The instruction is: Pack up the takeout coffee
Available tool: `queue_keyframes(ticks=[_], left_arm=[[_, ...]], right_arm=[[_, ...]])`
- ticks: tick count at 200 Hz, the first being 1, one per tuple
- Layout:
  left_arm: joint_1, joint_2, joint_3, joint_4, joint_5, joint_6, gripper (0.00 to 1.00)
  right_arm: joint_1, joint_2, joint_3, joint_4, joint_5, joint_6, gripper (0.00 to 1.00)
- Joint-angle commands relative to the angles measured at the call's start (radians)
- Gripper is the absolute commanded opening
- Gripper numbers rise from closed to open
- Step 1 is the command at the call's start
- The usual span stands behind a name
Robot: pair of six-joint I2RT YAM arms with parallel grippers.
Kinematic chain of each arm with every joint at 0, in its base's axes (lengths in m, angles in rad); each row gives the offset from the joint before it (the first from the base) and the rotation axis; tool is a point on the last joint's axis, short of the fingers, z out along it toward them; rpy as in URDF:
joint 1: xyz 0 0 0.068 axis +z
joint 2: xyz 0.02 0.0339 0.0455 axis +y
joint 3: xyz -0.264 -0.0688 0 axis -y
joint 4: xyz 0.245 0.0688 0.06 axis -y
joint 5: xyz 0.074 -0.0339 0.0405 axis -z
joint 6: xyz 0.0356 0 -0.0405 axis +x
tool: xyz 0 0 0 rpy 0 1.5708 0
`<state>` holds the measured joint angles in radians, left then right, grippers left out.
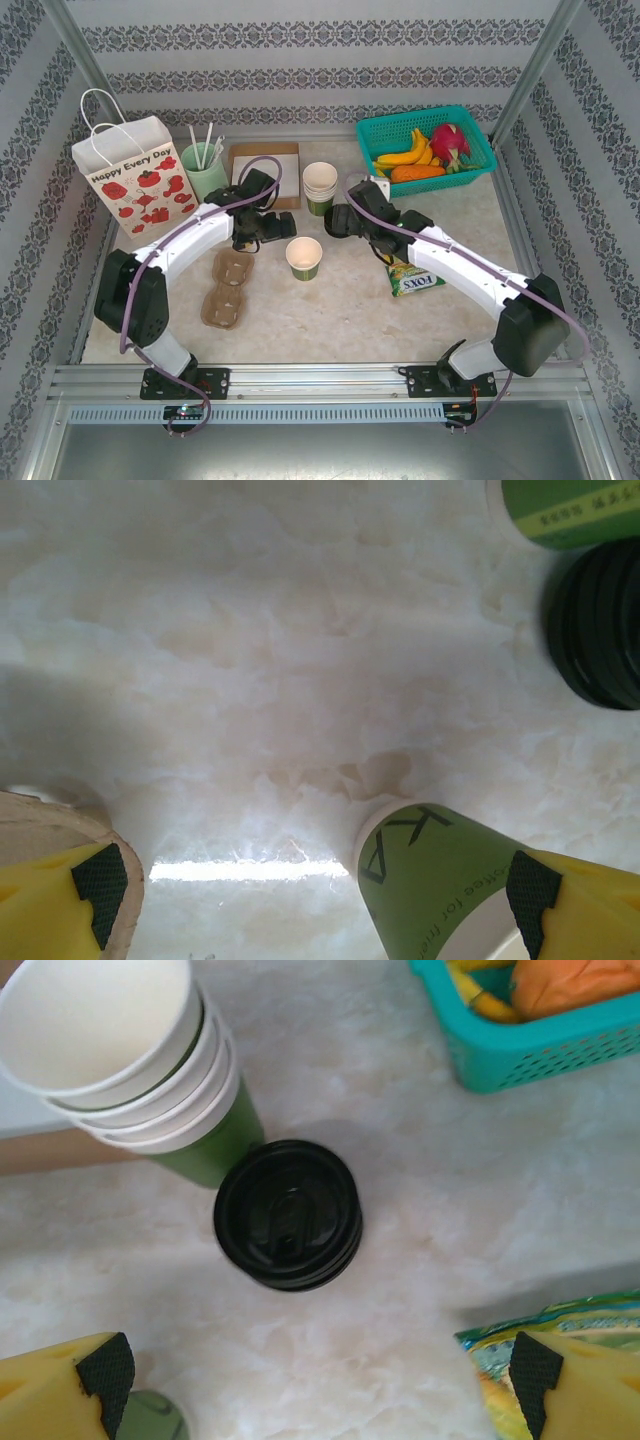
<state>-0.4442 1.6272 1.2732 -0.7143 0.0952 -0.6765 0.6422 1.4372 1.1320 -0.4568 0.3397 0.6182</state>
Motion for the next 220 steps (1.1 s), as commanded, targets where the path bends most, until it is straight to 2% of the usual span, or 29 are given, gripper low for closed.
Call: queue_keyframes(ticks=[1,18,36,61,80,108,141,175,220], left_arm=[[-0.011,-0.068,-0.011,0.107,-0.088,-0.07,0.99],[-0.011,-0.09,-0.017,0.166,-0.154,-0.121,0.99],[-0.012,-0.113,-0.025,0.225,-0.228,-0.135,0.99],[-0.007,-0.16,-0.039,0.28,-0.344,-0.136,0.99],[0.031,-0.22,-0.107,0.41,-0.278,-0.091,0.99],[0.052,-0.318,-0.24,0.597,-0.183,0.0,0.99],[0.074,-0.383,-0.328,0.684,-0.128,0.014,0.99],[0.081,-0.409,-0.355,0.658,-0.194,-0.012,0.99],[0.081,-0.393,-0.317,0.596,-0.195,0.016,0.99]], right_arm=[[-0.072,-0.003,-0.017,0.09,-0.105,-0.084,0.98],[-0.128,0.055,0.022,0.063,-0.209,-0.085,0.98],[-0.166,0.124,0.059,0.038,-0.243,-0.116,0.95],[-0.205,0.233,0.135,-0.018,-0.308,-0.192,0.84],[-0.217,0.302,0.189,-0.053,-0.352,-0.216,0.79],[-0.219,0.364,0.222,-0.054,-0.318,-0.19,0.69],[-0.233,0.454,0.281,-0.063,-0.341,-0.183,0.58],[-0.24,0.506,0.32,-0.068,-0.364,-0.193,0.5],[-0.24,0.544,0.347,-0.078,-0.369,-0.213,0.44]])
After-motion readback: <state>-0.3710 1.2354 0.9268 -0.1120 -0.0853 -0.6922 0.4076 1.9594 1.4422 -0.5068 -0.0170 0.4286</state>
